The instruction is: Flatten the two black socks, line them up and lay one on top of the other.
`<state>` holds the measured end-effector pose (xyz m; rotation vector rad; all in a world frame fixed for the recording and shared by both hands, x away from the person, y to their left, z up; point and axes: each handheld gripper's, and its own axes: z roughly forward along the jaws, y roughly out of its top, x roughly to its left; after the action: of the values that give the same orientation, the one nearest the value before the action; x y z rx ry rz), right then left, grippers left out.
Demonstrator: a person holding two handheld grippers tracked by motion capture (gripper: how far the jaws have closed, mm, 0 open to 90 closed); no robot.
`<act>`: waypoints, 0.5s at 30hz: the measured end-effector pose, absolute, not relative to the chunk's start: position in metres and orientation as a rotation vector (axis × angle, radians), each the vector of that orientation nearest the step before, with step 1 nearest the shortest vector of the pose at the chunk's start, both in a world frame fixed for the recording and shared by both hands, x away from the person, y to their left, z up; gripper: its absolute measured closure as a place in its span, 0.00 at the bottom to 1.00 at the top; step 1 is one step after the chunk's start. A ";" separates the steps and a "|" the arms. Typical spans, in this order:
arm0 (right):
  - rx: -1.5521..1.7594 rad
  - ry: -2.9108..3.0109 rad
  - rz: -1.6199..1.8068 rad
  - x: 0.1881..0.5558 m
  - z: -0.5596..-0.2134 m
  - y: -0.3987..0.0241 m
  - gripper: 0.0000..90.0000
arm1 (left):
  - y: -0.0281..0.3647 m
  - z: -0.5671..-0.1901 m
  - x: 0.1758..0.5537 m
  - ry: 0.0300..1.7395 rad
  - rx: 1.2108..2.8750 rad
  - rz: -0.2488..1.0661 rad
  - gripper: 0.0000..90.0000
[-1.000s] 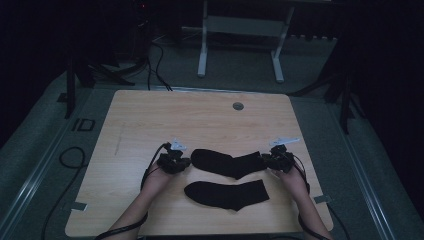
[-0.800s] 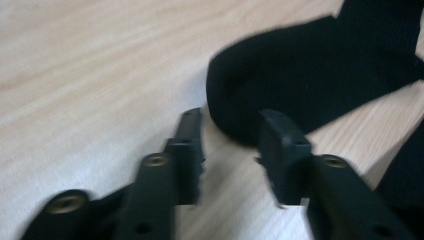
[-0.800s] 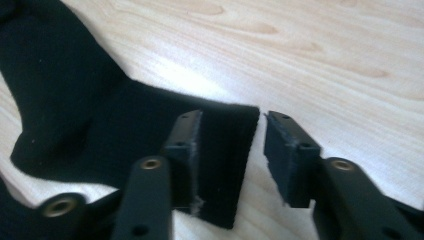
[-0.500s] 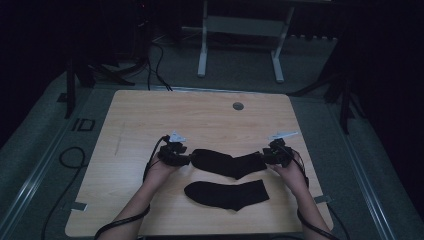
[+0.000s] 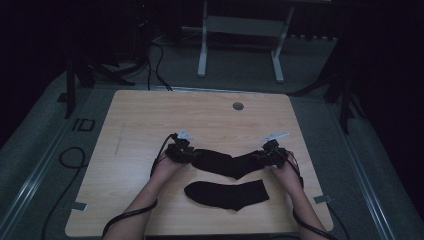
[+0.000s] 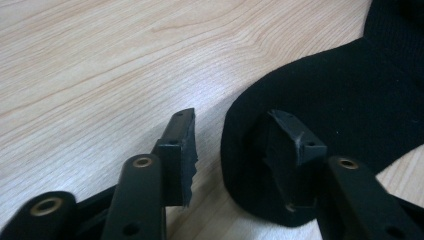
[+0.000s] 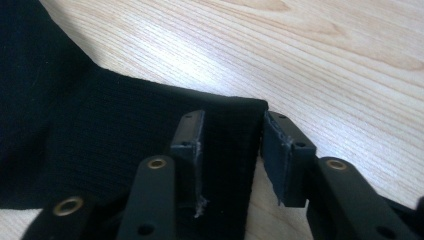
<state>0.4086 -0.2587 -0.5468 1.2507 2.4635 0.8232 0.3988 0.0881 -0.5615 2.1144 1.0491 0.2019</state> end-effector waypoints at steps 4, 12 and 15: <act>1.233 2.475 0.829 0.408 -0.547 -0.256 0.82 | 0.082 -0.563 0.397 1.002 2.143 0.187 0.87; 1.228 2.455 0.847 0.404 -0.544 -0.255 0.92 | 0.075 -0.553 0.391 0.960 2.151 0.209 0.97; 1.234 2.436 0.882 0.402 -0.538 -0.259 0.93 | 0.077 -0.547 0.388 0.961 2.133 0.215 0.97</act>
<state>0.4023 -0.2585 -0.5378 1.2342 2.4361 0.8817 0.3878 0.0775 -0.5471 2.1329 0.9606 0.2153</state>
